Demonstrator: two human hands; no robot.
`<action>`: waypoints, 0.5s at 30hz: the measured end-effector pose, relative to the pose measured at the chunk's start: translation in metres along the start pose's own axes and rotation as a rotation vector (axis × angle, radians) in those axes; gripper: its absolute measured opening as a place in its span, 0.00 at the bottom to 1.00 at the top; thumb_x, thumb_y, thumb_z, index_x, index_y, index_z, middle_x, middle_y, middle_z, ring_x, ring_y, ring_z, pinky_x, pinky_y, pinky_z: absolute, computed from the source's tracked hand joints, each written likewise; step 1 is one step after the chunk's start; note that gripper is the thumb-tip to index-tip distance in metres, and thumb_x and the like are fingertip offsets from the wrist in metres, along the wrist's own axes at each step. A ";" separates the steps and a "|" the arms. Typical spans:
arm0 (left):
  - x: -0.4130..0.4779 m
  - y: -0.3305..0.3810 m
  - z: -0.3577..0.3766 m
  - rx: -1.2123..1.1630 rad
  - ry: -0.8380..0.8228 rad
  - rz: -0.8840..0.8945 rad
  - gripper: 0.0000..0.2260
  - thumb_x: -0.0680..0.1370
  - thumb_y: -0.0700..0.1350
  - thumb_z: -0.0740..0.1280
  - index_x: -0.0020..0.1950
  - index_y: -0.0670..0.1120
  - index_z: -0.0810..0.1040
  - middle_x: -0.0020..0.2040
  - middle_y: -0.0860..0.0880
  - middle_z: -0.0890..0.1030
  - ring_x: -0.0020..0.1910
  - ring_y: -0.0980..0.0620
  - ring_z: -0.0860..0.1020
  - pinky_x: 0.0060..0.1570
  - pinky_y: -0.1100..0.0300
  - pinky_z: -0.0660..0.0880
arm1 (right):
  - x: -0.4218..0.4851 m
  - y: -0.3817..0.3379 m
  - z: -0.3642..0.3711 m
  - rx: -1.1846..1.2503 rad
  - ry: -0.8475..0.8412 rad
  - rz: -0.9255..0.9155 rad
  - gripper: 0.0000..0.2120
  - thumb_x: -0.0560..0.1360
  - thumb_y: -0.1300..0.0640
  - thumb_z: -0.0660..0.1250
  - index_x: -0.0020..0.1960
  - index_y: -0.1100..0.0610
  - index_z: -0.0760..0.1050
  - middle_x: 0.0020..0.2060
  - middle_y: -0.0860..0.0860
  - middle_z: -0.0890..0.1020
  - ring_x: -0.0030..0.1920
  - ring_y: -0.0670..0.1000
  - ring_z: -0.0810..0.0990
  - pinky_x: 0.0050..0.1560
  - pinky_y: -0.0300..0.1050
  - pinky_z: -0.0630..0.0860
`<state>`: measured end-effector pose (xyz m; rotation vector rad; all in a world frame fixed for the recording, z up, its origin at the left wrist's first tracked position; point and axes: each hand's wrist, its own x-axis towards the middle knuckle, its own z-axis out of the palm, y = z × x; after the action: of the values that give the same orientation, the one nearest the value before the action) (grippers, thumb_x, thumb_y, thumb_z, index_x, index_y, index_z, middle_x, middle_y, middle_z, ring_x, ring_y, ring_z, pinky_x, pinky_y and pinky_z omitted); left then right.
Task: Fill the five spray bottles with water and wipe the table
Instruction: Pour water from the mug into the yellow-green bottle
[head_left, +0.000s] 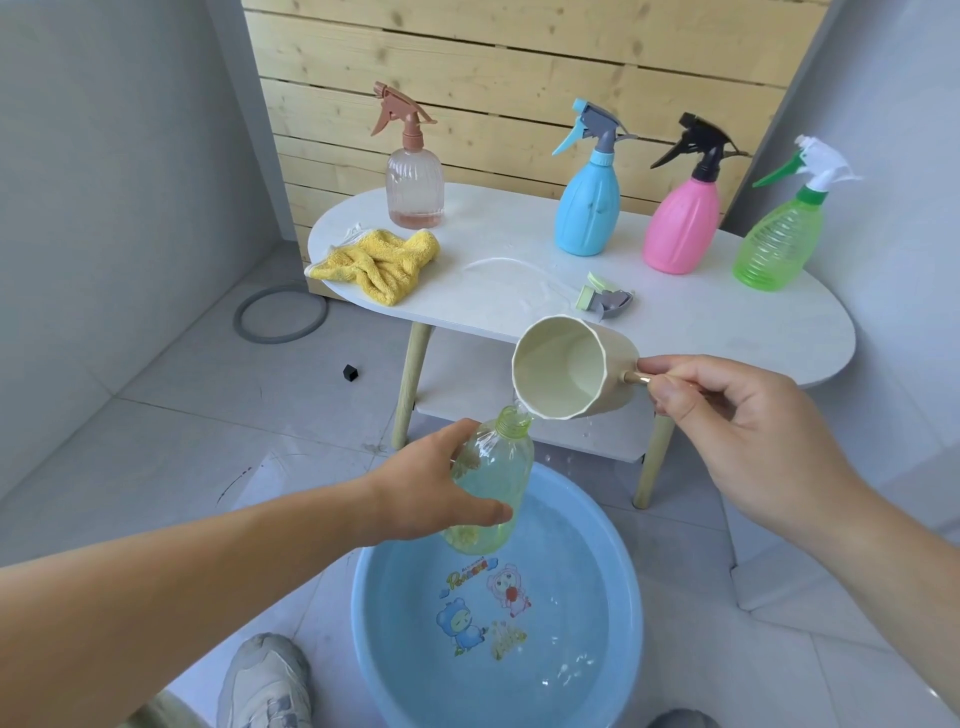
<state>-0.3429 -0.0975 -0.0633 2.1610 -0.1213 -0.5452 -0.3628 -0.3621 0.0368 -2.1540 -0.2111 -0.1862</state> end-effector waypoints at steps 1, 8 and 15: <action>0.000 0.000 0.000 -0.004 -0.003 0.000 0.32 0.65 0.59 0.79 0.66 0.61 0.71 0.56 0.55 0.78 0.57 0.51 0.79 0.55 0.48 0.82 | 0.000 0.000 0.000 -0.002 0.001 -0.001 0.09 0.74 0.45 0.64 0.43 0.47 0.81 0.49 0.37 0.84 0.46 0.45 0.82 0.48 0.33 0.74; 0.001 -0.002 0.001 -0.012 -0.010 0.002 0.36 0.62 0.61 0.78 0.68 0.62 0.70 0.57 0.56 0.78 0.57 0.51 0.79 0.55 0.48 0.82 | 0.000 0.001 -0.001 0.004 0.007 -0.029 0.15 0.71 0.42 0.62 0.45 0.50 0.82 0.53 0.38 0.83 0.50 0.38 0.81 0.50 0.27 0.72; 0.001 -0.002 0.001 -0.020 -0.007 0.005 0.35 0.62 0.60 0.78 0.67 0.62 0.70 0.57 0.56 0.78 0.57 0.52 0.79 0.54 0.48 0.83 | -0.001 -0.002 -0.001 0.009 0.006 -0.052 0.11 0.72 0.43 0.63 0.44 0.46 0.81 0.55 0.39 0.82 0.53 0.37 0.80 0.52 0.26 0.71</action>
<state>-0.3423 -0.0976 -0.0658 2.1391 -0.1241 -0.5489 -0.3644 -0.3618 0.0386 -2.1397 -0.2638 -0.2211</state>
